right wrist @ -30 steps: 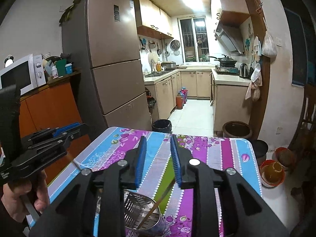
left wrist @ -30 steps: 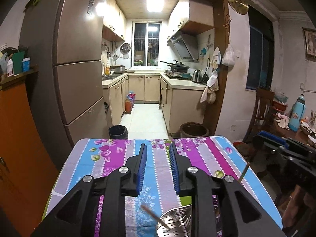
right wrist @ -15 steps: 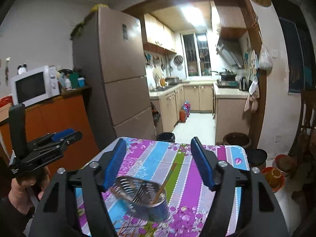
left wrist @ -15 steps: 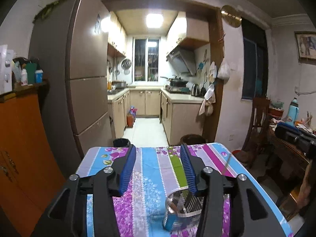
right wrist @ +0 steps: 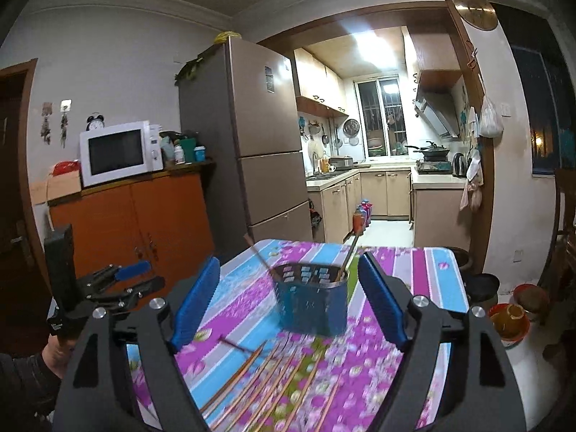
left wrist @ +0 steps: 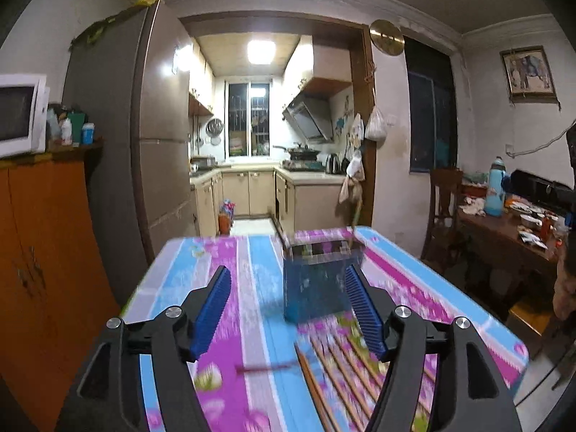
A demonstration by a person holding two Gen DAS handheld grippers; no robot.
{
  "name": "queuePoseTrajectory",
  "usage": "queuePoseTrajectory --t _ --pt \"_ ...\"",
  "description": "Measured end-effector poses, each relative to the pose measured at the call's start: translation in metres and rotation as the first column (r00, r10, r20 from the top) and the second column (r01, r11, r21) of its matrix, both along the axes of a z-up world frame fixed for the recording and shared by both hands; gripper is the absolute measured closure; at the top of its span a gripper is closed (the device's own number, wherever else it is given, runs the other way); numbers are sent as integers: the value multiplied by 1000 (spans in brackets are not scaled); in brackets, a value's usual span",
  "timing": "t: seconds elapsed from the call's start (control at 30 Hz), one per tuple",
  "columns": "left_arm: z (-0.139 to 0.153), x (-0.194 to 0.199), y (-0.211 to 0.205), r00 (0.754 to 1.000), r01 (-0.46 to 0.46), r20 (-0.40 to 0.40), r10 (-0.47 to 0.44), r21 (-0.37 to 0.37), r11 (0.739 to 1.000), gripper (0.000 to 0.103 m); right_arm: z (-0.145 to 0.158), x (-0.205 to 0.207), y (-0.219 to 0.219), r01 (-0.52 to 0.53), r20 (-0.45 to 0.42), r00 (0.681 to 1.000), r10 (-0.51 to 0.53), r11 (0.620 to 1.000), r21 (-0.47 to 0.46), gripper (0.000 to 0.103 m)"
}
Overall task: Organize utensils
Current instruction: 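Move both tools back over the remaining chopsticks on the tablecloth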
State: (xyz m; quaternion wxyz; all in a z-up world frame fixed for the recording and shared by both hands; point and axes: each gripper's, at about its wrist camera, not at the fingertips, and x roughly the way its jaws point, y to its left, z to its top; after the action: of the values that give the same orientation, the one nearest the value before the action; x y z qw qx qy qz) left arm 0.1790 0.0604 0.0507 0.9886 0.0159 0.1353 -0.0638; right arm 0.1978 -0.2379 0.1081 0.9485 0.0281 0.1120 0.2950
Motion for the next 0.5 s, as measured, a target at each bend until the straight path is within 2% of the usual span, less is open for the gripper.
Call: queuePoseTrajectory --t 0.23,0.37,0.5 --pt "-78 -36 -9 995 33 -100 -28 45 998 36 -47 -46 -4 31 0 1000 -31 1000 -6 27" --pt "-123 -46 -11 981 64 -185 -53 55 996 37 -76 -62 -5 50 -29 998 -50 999 -5 27" --pt "-154 -51 -11 964 93 -254 -80 39 995 46 -101 -69 -5 67 -69 995 -68 998 -17 27"
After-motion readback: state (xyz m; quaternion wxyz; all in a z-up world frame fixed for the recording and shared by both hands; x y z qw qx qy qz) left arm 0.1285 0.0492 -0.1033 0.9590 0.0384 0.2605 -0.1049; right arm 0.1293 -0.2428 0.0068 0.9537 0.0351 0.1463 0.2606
